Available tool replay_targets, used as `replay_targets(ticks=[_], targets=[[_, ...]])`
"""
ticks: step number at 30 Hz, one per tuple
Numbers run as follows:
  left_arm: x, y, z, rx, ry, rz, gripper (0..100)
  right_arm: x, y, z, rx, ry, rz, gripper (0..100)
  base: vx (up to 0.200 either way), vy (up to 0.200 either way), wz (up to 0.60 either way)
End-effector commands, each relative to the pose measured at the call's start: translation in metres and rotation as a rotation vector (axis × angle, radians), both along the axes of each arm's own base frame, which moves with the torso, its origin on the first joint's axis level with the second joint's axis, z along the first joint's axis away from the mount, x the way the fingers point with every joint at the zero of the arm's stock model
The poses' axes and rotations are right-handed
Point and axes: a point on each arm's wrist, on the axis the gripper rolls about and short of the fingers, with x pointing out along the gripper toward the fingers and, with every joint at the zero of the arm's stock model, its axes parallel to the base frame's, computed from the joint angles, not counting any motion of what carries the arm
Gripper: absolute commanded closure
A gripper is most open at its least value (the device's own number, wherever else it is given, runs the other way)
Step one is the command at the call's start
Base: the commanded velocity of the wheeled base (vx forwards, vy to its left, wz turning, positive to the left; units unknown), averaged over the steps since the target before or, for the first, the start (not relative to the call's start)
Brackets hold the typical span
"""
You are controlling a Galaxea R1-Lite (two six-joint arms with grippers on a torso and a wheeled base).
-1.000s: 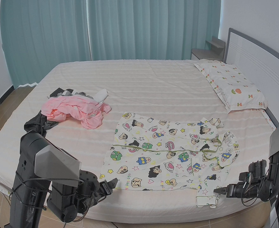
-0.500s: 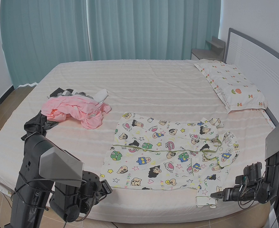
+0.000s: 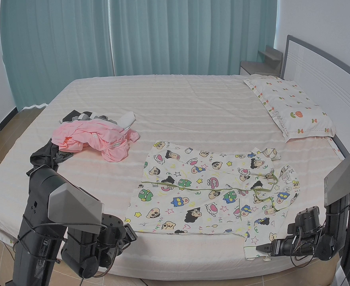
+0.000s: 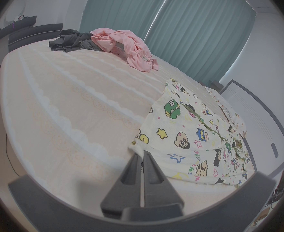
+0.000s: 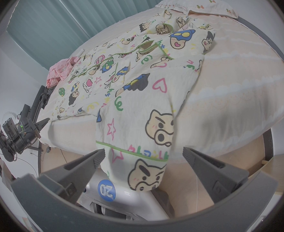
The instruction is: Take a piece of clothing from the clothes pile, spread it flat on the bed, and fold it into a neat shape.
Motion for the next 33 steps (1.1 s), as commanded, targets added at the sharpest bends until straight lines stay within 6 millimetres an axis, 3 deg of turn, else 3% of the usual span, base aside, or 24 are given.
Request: replay_targets(ticks=[1, 16, 25, 33], targets=[[0.001, 0.000, 0.002, -0.009, -0.018, 0.004, 100, -0.006, 0.003, 0.000, -0.003, 0.020, 0.008, 100, 0.000, 0.000, 0.00], [-0.001, 0.001, 0.003, -0.003, -0.010, 0.002, 100, -0.005, -0.002, 0.014, -0.076, -0.043, -0.071, 100, 0.000, 0.000, 0.00], [-0.011, 0.004, 0.011, 0.002, 0.003, -0.010, 100, -0.017, -0.008, 0.028, -0.180, -0.009, 0.017, 100, 0.000, 0.000, 0.00], [-0.014, 0.006, 0.018, 0.000, -0.002, -0.012, 100, -0.018, -0.009, 0.027, -0.211, -0.003, 0.012, 100, 0.000, 0.000, 0.00]])
